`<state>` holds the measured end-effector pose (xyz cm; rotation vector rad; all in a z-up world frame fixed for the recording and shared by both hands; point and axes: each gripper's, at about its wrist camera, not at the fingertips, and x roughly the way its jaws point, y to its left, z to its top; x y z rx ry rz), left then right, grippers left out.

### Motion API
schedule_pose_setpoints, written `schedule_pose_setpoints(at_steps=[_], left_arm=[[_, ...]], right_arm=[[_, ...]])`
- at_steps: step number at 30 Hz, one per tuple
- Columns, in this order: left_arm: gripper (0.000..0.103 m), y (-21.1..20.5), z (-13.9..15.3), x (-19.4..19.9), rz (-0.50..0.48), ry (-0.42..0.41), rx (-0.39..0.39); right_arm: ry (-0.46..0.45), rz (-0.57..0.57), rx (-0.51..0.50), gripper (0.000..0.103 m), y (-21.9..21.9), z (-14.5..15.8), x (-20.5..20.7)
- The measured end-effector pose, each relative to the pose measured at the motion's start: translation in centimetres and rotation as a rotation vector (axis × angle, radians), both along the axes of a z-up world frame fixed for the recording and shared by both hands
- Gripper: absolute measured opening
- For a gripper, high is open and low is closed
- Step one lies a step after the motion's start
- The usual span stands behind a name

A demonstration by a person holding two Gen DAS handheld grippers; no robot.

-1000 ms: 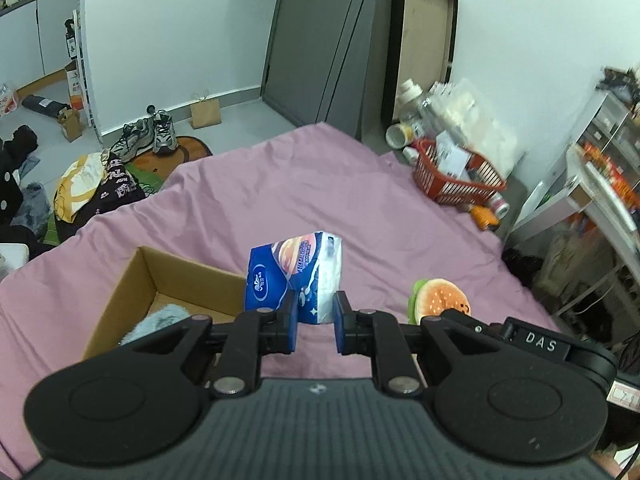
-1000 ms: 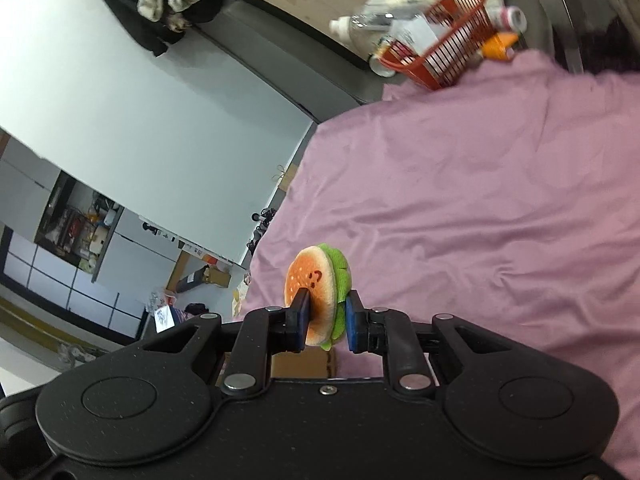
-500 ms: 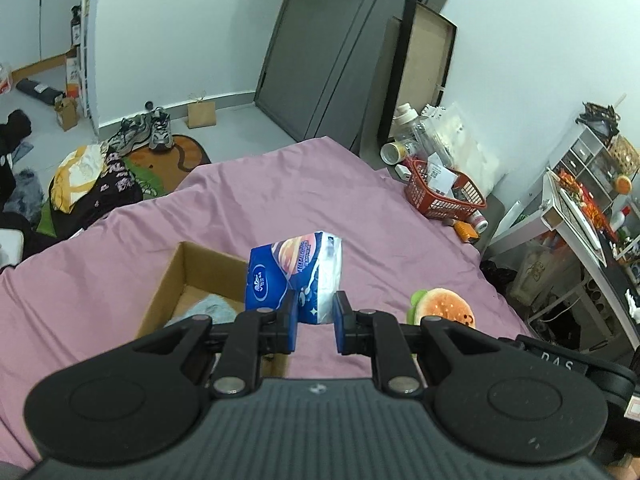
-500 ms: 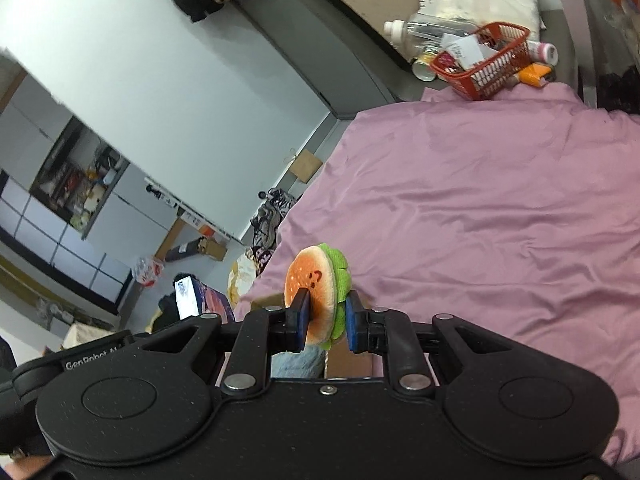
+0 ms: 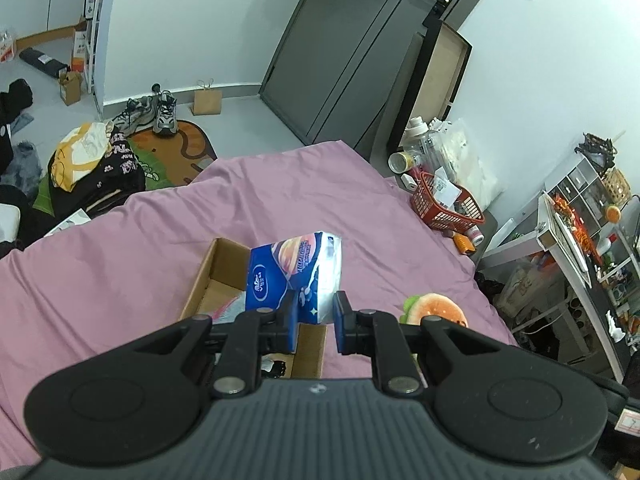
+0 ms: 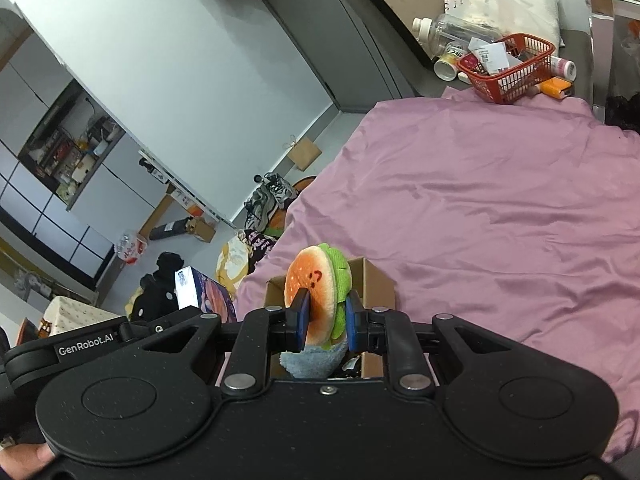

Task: Organize soft objects
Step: 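Carry the tissue pack with the left gripper while the right gripper carries the burger plush to the box, then release the tissue pack into the box with the left gripper while the right gripper releases the burger plush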

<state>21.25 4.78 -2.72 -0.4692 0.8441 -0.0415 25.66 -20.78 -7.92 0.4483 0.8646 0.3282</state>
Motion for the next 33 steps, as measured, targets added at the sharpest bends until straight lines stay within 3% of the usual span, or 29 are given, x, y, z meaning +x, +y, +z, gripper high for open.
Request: schedule_pose_setpoints(at_steps=[11, 21, 27, 33], left_arm=[[0.017, 3.1, -2.4, 1.9, -0.002, 0.056, -0.061], [0.017, 4.0, -4.9, 4.6, -0.031, 0.121, -0.097], [0.017, 3.4, -6.6, 6.4, -0.061, 0.157, -0.119], [0.017, 2.3, -8.3, 8.1, -0.096, 0.202, -0.138]], right_arm=[[0.046, 0.017, -0.073, 0.019, 3.8, -1.2, 1.8], [0.137, 0.01, -0.121, 0.019, 5.5, -4.3, 3.7], [0.246, 0.013, -0.114, 0.03, 5.9, -6.9, 4.8], [0.248, -0.01, -0.166, 0.032, 4.8, -7.0, 4.9]])
